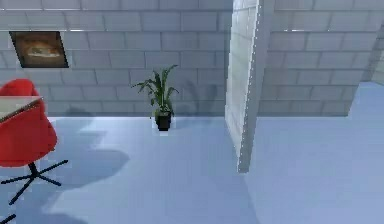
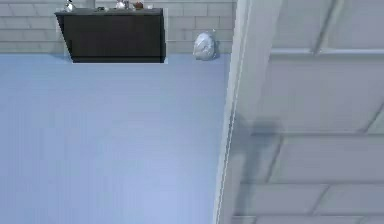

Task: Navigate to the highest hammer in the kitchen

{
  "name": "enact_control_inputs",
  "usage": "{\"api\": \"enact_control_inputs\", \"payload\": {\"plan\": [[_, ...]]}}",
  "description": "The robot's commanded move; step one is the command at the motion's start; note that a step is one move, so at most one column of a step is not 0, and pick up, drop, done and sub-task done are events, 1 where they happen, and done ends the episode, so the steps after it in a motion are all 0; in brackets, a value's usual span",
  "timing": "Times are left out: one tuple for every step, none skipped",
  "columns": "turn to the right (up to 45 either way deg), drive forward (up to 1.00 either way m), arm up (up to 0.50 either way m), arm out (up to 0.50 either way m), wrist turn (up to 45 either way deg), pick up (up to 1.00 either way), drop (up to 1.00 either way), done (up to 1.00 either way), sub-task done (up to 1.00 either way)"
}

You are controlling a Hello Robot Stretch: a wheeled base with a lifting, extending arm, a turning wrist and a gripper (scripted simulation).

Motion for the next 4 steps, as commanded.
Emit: {"api": "enact_control_inputs", "payload": {"plan": [[33.0, 0.0, 0.0, 0.0, 0.0, 0.0, 0.0, 0.0, 0.0], [0.0, 0.45, 0.0, 0.0, 0.0, 0.0, 0.0, 0.0, 0.0], [45.0, 0.0, 0.0, 0.0, 0.0, 0.0, 0.0, 0.0, 0.0], [12.0, 0.0, 0.0, 0.0, 0.0, 0.0, 0.0, 0.0, 0.0]]}}
